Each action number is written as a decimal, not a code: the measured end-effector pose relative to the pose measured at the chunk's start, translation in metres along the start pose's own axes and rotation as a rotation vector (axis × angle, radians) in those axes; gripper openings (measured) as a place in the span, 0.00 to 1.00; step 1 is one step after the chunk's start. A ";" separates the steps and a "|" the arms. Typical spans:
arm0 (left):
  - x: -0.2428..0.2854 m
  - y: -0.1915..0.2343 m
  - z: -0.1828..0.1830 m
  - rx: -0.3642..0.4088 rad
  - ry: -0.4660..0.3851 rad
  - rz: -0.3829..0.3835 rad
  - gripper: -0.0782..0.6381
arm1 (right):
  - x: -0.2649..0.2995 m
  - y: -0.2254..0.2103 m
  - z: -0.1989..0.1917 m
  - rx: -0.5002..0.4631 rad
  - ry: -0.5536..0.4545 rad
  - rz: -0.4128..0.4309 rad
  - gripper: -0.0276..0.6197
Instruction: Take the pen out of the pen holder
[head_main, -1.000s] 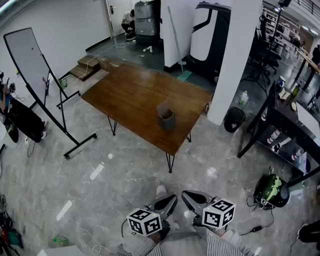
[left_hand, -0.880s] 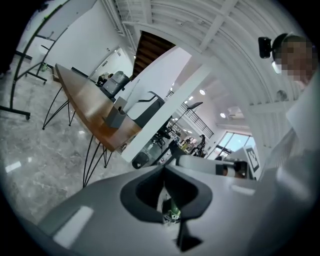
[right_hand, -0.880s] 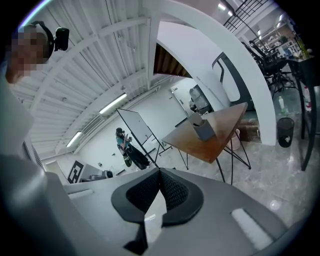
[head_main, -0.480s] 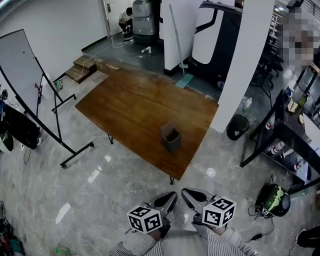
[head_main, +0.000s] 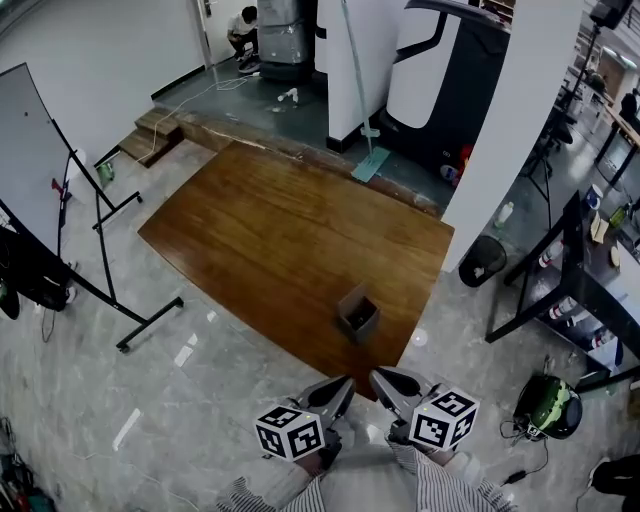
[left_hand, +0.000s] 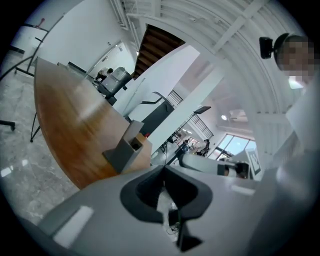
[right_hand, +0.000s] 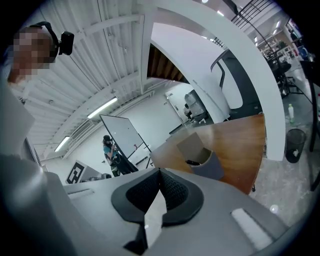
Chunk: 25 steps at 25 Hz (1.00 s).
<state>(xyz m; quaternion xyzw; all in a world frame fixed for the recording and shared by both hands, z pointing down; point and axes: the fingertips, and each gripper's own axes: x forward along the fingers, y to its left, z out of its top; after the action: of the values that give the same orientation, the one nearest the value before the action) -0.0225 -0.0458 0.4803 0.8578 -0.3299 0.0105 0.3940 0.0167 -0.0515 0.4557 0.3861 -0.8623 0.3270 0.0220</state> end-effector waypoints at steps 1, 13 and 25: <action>0.004 0.005 0.003 -0.005 0.003 -0.002 0.12 | 0.005 -0.003 0.001 0.004 0.003 -0.002 0.04; 0.029 0.032 0.014 -0.038 0.034 0.028 0.12 | 0.030 -0.028 0.006 0.031 0.046 0.008 0.04; 0.044 0.037 0.020 -0.082 0.026 0.067 0.12 | 0.035 -0.047 0.021 0.035 0.085 0.022 0.04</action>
<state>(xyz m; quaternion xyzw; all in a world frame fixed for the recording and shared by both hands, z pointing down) -0.0146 -0.1015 0.5035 0.8292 -0.3533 0.0211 0.4327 0.0288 -0.1093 0.4755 0.3628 -0.8589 0.3583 0.0482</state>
